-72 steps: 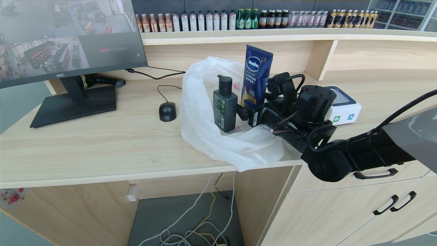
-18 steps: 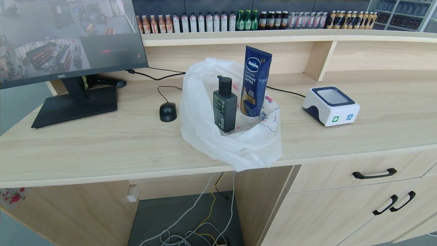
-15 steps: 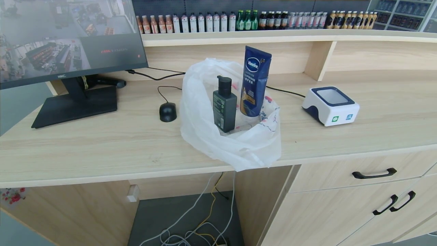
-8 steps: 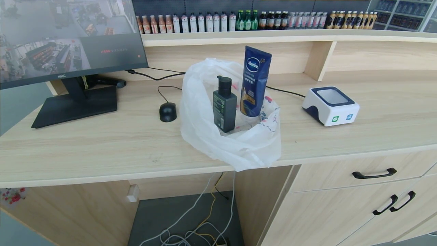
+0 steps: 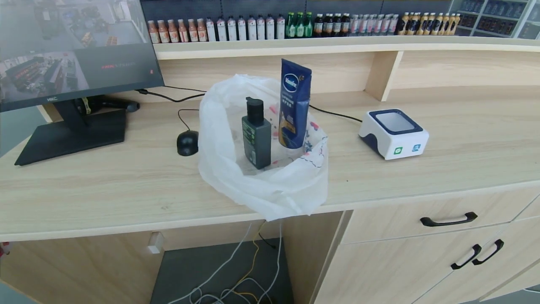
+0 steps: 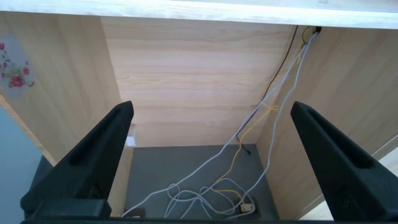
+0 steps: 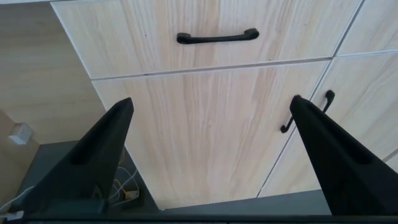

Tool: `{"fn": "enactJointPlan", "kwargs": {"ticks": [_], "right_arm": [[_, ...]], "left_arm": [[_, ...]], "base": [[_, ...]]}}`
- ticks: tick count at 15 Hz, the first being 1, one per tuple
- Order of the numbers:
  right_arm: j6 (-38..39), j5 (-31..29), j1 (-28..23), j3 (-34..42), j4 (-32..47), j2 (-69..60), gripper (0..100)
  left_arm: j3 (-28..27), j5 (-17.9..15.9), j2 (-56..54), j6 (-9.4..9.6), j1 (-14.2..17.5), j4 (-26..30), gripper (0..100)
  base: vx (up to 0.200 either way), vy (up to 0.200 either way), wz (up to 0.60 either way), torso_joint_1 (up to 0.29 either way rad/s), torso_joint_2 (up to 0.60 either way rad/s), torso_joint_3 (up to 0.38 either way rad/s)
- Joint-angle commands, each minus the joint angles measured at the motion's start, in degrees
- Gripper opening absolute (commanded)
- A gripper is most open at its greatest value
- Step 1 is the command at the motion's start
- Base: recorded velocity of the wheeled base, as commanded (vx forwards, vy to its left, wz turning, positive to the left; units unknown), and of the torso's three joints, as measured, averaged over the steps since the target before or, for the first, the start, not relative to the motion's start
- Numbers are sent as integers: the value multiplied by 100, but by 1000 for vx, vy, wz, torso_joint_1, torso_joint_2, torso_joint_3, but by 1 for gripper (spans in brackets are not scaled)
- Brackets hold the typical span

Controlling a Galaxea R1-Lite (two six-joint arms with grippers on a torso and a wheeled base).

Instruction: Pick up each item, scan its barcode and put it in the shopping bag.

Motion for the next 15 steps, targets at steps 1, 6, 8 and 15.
{"fn": "enactJointPlan", "kwargs": {"ticks": [1,6,8,15], "right_arm": [[-2,0,2,2,-2,11,100],[-19,0,-7,2,-2,11,100],[-19,0,-7,2,-2,11,100],[-19,0,-7,2,-2,11,100]], "left_arm": [[0,2,-2,-4,-2,-2,100],[0,2,-2,-4,-2,-2,100],[0,2,-2,-4,-2,-2,100],[0,2,-2,-4,6,-2,100]], "base": [[0,-200,0,-12,2,2],[0,-200,0,0,2,2],[0,-200,0,-5,5,2],[0,-200,0,3,4,1]]}}
